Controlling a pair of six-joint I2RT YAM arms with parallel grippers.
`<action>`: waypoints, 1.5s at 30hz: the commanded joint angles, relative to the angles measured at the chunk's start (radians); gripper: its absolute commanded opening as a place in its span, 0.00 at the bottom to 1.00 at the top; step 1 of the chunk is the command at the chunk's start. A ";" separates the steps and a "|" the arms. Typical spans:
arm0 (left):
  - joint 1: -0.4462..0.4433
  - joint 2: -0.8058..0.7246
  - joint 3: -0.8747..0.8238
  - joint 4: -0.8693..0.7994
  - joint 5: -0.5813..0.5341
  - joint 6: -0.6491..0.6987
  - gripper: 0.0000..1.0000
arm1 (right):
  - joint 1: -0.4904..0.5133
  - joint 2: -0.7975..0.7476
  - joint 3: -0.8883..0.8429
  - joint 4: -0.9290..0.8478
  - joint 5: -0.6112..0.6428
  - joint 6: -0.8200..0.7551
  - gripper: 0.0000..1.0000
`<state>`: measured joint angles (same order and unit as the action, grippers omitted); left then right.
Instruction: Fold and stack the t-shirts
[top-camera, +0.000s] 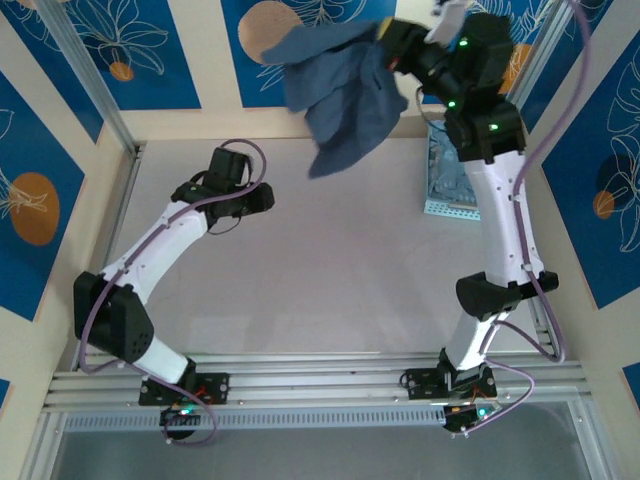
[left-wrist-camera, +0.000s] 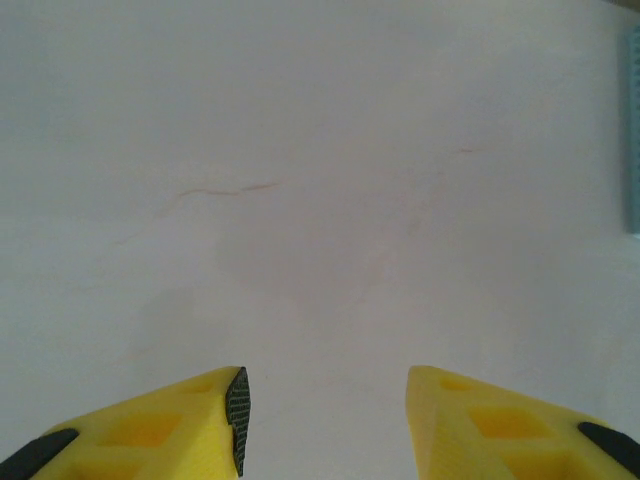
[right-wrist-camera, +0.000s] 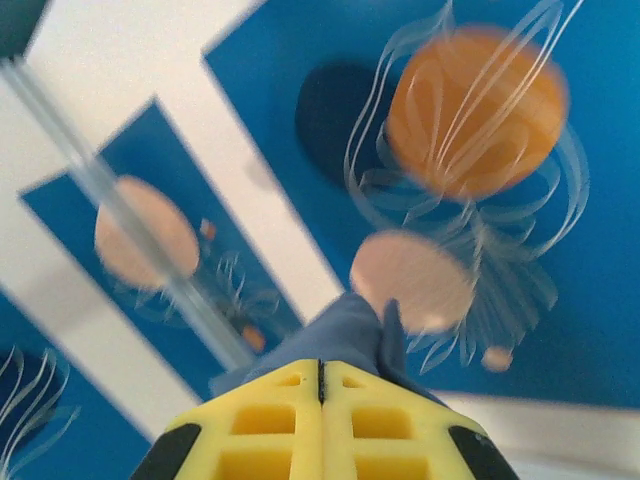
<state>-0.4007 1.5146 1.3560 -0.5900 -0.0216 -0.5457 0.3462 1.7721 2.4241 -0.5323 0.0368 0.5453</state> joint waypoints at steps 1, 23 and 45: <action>0.003 -0.096 0.045 -0.122 -0.226 -0.014 0.46 | 0.048 0.039 -0.218 -0.137 -0.033 0.081 0.00; -0.147 -0.016 -0.252 -0.166 0.306 0.156 0.50 | 0.054 -0.120 -1.095 -0.310 -0.083 0.156 0.53; -0.296 0.440 0.079 -0.145 0.066 0.144 0.59 | 0.041 -0.088 -1.198 -0.246 -0.167 0.168 0.51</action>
<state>-0.6765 1.9022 1.3720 -0.6781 0.0910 -0.4393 0.4007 1.6741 1.2358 -0.7818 -0.0971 0.7105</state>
